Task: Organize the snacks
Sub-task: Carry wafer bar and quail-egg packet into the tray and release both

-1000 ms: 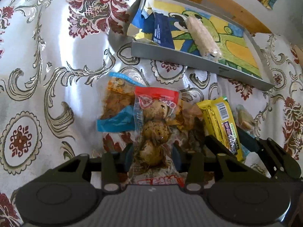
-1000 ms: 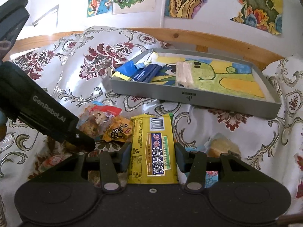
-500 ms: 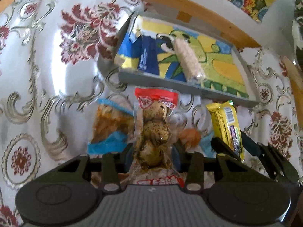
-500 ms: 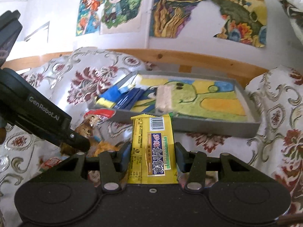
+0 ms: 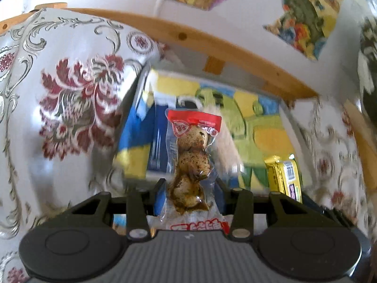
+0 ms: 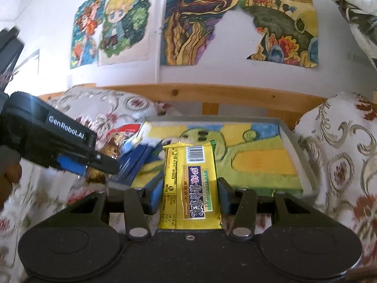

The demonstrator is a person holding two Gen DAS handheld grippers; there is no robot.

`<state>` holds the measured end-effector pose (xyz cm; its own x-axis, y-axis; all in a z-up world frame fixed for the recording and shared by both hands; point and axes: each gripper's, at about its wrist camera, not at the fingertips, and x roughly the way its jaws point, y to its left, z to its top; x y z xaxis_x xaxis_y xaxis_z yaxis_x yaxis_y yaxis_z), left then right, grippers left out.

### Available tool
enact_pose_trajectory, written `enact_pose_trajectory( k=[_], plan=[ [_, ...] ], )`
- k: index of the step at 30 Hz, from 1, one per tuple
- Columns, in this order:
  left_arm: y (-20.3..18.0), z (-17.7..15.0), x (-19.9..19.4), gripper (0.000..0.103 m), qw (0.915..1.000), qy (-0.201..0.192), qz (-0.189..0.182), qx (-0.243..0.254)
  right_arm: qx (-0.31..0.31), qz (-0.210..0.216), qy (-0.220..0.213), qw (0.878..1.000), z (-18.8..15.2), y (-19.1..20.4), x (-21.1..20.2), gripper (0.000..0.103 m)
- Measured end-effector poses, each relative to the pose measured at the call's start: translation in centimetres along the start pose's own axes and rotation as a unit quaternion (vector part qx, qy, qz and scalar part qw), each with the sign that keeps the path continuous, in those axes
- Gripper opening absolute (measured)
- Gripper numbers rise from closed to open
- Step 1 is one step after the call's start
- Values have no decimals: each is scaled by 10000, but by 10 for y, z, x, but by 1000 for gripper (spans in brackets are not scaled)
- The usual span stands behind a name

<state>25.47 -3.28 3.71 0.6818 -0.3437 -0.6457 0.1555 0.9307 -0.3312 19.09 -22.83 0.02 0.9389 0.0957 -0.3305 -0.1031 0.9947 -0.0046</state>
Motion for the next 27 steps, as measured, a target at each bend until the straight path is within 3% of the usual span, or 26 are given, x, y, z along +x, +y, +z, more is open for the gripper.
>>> enact_pose_trajectory(
  k=[10,20,27],
  plan=[
    [4,42,39,46,9985,-519,-76,-143,137,-98,83,9998,36,-12,55,50],
    [14,36,74,46,9992,-277,-77,-296,236,-295,388,9985,31,-22,90,50],
    [15,36,84,46,9993,-345,-21,-143,295,-323,549,9975,22,-23,107,50]
  ],
)
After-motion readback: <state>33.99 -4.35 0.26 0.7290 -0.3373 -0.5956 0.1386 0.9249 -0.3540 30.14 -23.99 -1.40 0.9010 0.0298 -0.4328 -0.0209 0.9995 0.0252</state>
